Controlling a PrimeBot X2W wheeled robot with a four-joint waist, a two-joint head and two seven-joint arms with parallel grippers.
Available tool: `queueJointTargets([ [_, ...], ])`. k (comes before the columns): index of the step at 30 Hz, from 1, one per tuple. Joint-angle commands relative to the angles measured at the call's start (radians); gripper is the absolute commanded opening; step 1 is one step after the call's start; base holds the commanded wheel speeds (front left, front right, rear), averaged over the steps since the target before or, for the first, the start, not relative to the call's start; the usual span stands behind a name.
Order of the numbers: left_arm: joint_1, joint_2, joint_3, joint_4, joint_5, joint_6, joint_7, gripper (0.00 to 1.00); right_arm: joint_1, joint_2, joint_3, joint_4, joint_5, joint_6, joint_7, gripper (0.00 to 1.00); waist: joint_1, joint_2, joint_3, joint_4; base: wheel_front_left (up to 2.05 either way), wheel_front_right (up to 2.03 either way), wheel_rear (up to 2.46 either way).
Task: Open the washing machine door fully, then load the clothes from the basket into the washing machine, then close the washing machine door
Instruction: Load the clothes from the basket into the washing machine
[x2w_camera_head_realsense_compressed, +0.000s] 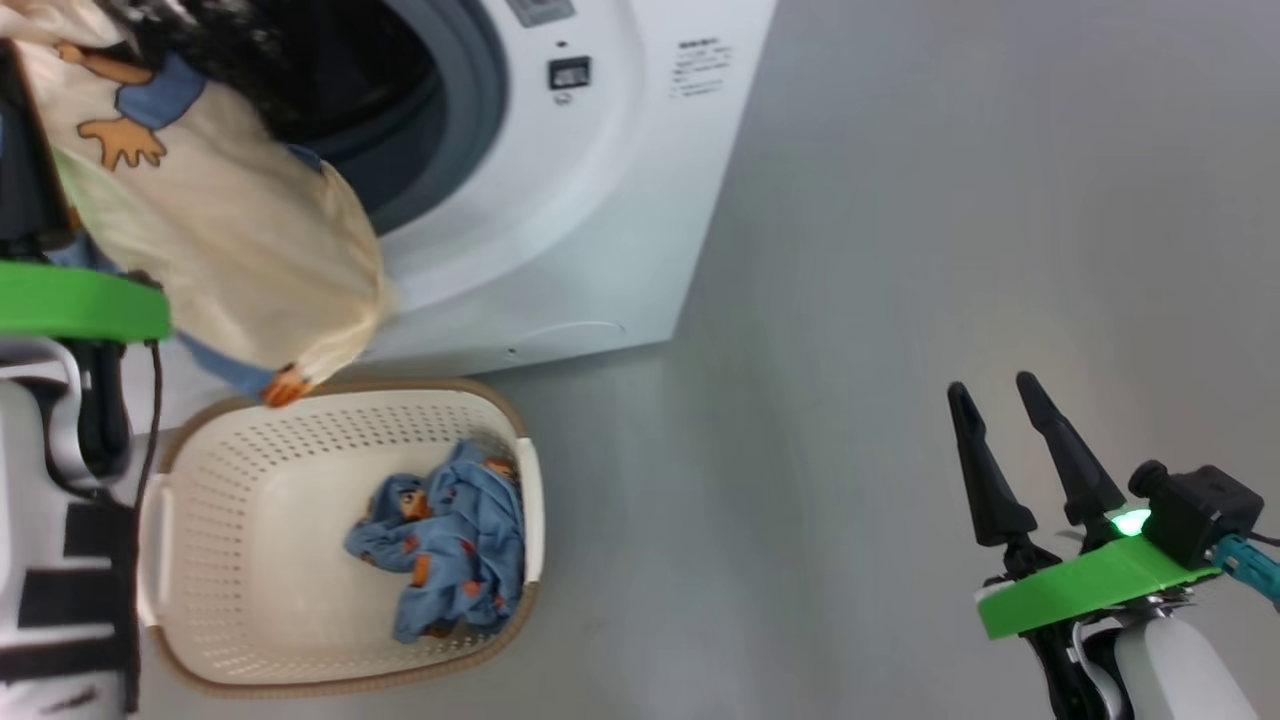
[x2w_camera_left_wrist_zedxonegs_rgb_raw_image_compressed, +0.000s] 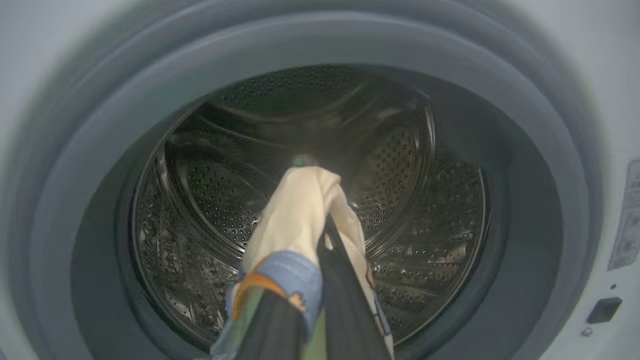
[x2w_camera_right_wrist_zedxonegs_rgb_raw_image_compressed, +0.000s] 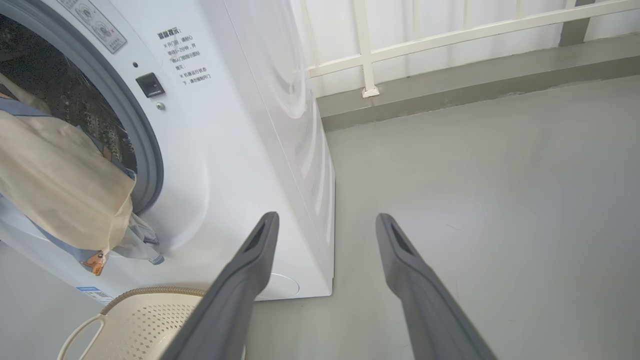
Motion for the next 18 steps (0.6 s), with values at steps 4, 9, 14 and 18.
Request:
queueJointTargets([
  [4,-0.110,0.073,0.002,0.171,0.016,-0.002,-0.005,0.00,-0.032,0.011,0.041,-0.025,0.005,0.002,-0.005,1.00,0.0000,-0.0001,0.070,-0.071,0.00,0.00,0.00],
  [9,-0.191,0.098,-0.011,0.317,0.017,-0.002,-0.005,0.00,-0.050,0.022,0.055,-0.025,0.006,0.002,-0.005,1.00,0.0000,-0.0001,0.097,-0.099,0.00,0.00,0.00],
  [14,-0.301,0.130,-0.062,0.508,0.018,-0.002,-0.005,0.00,-0.069,0.036,0.078,-0.027,0.008,0.002,-0.005,1.00,0.0000,-0.0001,0.126,-0.132,0.00,0.00,0.00],
  [18,-0.413,0.158,-0.113,0.692,0.002,-0.002,0.003,0.00,-0.080,0.052,0.099,-0.027,0.010,0.002,-0.005,1.00,0.0000,-0.0001,0.150,-0.159,0.00,0.00,0.00],
])
